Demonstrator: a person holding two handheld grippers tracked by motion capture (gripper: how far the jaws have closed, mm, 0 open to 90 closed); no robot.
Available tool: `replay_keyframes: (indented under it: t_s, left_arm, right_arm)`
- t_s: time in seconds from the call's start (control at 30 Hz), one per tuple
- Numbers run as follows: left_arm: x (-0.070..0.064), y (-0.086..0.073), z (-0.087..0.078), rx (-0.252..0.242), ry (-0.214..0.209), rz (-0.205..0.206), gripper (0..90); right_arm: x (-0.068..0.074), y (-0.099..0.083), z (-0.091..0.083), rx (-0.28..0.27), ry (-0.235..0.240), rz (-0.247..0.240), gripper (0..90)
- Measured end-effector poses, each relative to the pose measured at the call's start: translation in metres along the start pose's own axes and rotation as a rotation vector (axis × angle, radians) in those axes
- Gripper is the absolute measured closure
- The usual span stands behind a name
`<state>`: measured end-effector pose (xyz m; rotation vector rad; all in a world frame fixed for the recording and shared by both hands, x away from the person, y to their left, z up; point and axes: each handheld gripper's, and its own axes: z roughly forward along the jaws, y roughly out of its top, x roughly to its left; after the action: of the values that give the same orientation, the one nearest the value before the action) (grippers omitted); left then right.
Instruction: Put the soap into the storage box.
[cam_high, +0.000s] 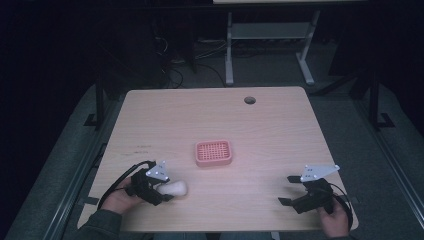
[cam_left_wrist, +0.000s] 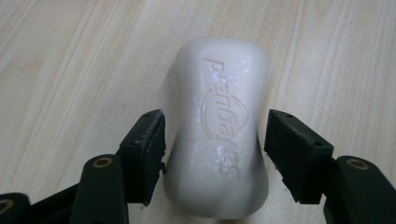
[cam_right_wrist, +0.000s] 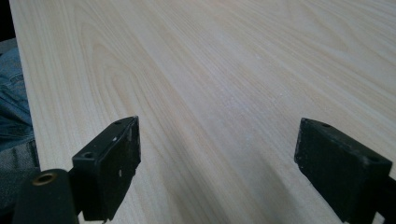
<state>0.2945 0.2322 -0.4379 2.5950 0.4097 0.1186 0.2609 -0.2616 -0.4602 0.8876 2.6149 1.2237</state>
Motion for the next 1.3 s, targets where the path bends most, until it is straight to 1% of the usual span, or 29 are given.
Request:
replay_keyframes:
  t_s: [0.13, 0.17, 0.2, 0.27, 0.3, 0.37, 0.4, 0.47, 0.57, 0.63, 0.67, 0.7, 0.77, 0.8, 0.87, 0.97, 1.03, 1.13, 1.27, 1.3]
  left_arm:
    - [0.001, 0.001, 0.003, 0.010, 0.005, -0.002, 39.9]
    - [0.001, 0.002, 0.004, 0.023, 0.000, 0.007, 40.7]
    - [0.002, 0.003, 0.004, 0.026, -0.005, 0.010, 41.4]
    - [0.001, 0.004, 0.005, 0.021, -0.008, 0.005, 42.3]
    - [0.001, 0.005, 0.005, 0.030, -0.008, 0.017, 43.5]
    - [0.001, 0.007, 0.006, 0.028, -0.011, 0.018, 45.6]
    - [0.001, 0.008, 0.007, 0.032, -0.020, 0.023, 45.9]
    - [0.001, 0.008, 0.007, 0.035, -0.024, 0.017, 45.9]
    - [0.002, 0.009, 0.007, 0.049, -0.026, 0.023, 46.0]
    - [0.002, 0.010, 0.009, 0.052, -0.025, 0.024, 45.7]
    - [0.001, 0.011, 0.009, 0.060, -0.018, 0.033, 45.7]
    - [0.001, 0.011, 0.010, 0.057, -0.018, 0.026, 45.7]
    - [0.000, 0.013, 0.012, 0.077, -0.022, 0.033, 46.2]
    - [0.000, 0.014, 0.013, 0.076, -0.020, 0.030, 46.5]
    - [0.000, 0.015, 0.014, 0.088, -0.024, 0.036, 47.0]
    - [0.000, 0.017, 0.015, 0.094, -0.025, 0.029, 47.6]
    - [0.000, 0.018, 0.015, 0.106, -0.023, 0.037, 48.0]
    - [0.001, 0.020, 0.015, 0.117, -0.025, 0.031, 49.0]
    - [0.000, 0.022, 0.016, 0.123, -0.019, 0.034, 49.3]
    - [0.000, 0.022, 0.016, 0.123, -0.025, 0.038, 49.4]
  right_arm:
    - [0.000, 0.000, 0.000, -0.002, 0.000, -0.003, 14.2]
    - [0.000, 0.000, 0.000, -0.003, 0.002, 0.000, 14.1]
    - [0.000, 0.000, 0.000, -0.002, 0.002, 0.000, 14.1]
    - [0.000, 0.000, 0.000, -0.002, 0.001, -0.001, 14.2]
    - [0.000, 0.000, 0.000, -0.003, 0.001, -0.004, 14.2]
    - [0.000, 0.000, 0.000, -0.002, 0.001, -0.002, 14.2]
    - [0.000, 0.000, 0.000, -0.002, 0.001, -0.003, 14.2]
    - [0.000, 0.000, 0.000, -0.003, 0.000, -0.005, 14.2]
    - [0.000, 0.000, 0.000, -0.002, 0.001, -0.002, 14.2]
    - [0.000, 0.000, 0.000, -0.001, 0.000, 0.000, 14.2]
    - [0.000, 0.000, 0.000, -0.001, 0.000, -0.001, 14.2]
    - [0.000, 0.000, 0.000, -0.001, 0.001, 0.000, 14.2]
    - [0.000, 0.000, 0.000, -0.001, 0.001, -0.001, 14.2]
    - [0.000, 0.000, 0.000, -0.001, 0.000, -0.001, 14.1]
    - [-0.001, 0.000, 0.000, -0.004, -0.001, 0.000, 14.2]
    - [-0.001, 0.000, 0.000, -0.005, -0.002, 0.001, 14.1]
    - [-0.001, -0.001, 0.000, -0.005, -0.001, 0.001, 14.1]
    - [-0.001, -0.001, 0.000, -0.007, 0.001, 0.004, 14.2]
    - [-0.001, -0.001, -0.001, -0.006, -0.001, 0.005, 14.1]
    - [-0.002, -0.001, -0.001, -0.009, -0.001, 0.006, 14.2]
